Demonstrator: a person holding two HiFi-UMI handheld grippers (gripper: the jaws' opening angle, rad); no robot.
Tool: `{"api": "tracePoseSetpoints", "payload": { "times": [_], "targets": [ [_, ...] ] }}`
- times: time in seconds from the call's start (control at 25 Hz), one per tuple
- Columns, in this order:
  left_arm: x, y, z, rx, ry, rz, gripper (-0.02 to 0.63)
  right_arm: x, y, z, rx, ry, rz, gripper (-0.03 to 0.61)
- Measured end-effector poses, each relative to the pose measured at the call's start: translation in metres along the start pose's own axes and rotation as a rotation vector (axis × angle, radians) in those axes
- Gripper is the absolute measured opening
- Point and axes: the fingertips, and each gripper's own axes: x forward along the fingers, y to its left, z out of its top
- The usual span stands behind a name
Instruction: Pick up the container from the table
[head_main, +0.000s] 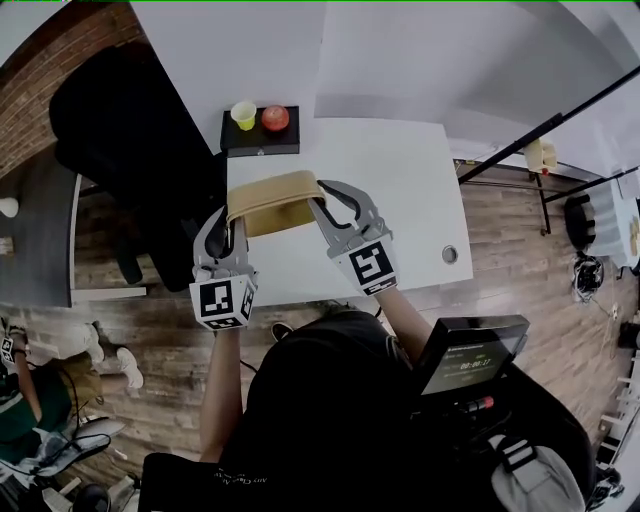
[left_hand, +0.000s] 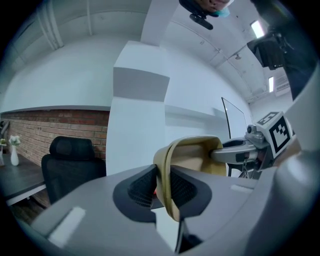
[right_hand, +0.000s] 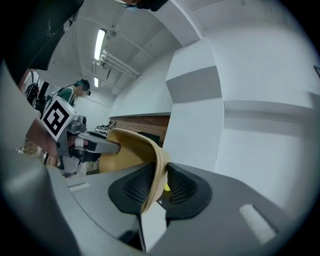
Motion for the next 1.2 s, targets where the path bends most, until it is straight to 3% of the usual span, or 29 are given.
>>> {"api": "tracePoseSetpoints", "payload": {
  "times": [0.28, 1.2],
  "targets": [
    [-0.014, -0.018, 0.006, 0.022, -0.008, -0.009, 0.043, -0.023, 0.001, -0.002, 0.0, -0.002, -0.02, 0.094],
    [-0.018, -0.017, 0.011, 0.037, -0.011, -0.029, 0.044, -0.026, 0.005, 0.003, 0.014, 0.0, -0.025, 0.094]
  ]
}}
